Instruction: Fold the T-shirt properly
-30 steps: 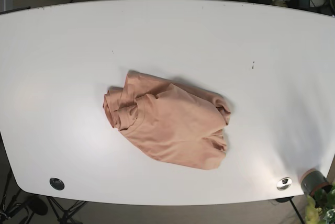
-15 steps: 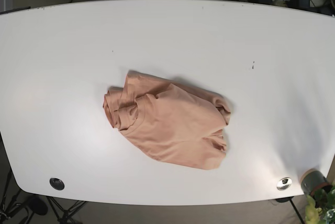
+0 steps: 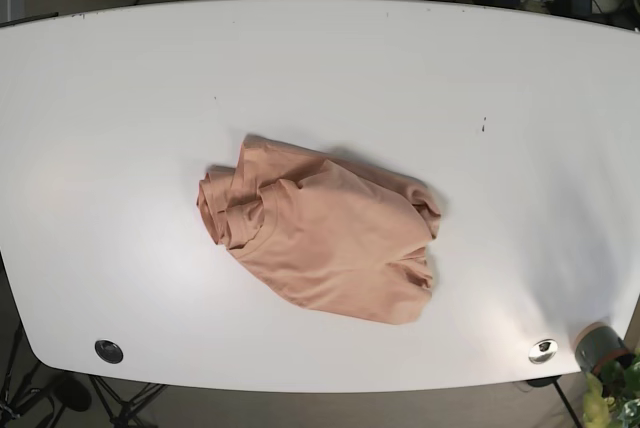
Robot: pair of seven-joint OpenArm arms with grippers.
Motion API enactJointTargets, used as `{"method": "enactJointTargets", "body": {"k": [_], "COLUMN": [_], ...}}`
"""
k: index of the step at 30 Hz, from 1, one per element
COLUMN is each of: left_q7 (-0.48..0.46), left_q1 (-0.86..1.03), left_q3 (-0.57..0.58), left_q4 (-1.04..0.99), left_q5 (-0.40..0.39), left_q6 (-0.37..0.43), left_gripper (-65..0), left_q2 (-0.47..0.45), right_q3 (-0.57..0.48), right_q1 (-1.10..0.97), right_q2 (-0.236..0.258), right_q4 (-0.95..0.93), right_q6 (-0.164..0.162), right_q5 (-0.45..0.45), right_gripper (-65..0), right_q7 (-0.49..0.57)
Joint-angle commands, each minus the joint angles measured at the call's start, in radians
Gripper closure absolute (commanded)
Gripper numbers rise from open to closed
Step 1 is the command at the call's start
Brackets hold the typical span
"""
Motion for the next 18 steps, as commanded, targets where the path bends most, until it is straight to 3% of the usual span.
{"method": "enactJointTargets", "body": {"k": [1, 5, 18], "left_q7": [-0.006, -0.006, -0.007], "left_q1": [0.034, 0.082, 0.308], "left_q3": [-0.001, -0.001, -0.002], "left_q4": [0.036, 0.100, 0.401], "left_q5": [0.003, 0.000, 0.000], "left_q6": [0.002, 0.002, 0.002], "left_gripper": [-35.7, -35.6, -35.4], "left_q2": [-0.012, -0.026, -0.049], "right_q3": [-0.009, -0.021, -0.024], "right_q1": [-0.042, -0.113, -0.300], "right_q2": [0.013, 0.013, 0.045], "right_q4": [0.070, 0.170, 0.422], "right_q6": [-0.003, -0.011, -0.009], "right_q5": [-0.037, -0.083, -0.086], "right_gripper": [-43.3, -43.3, -43.1], "right_q7": [0.006, 0.000, -0.029]}}
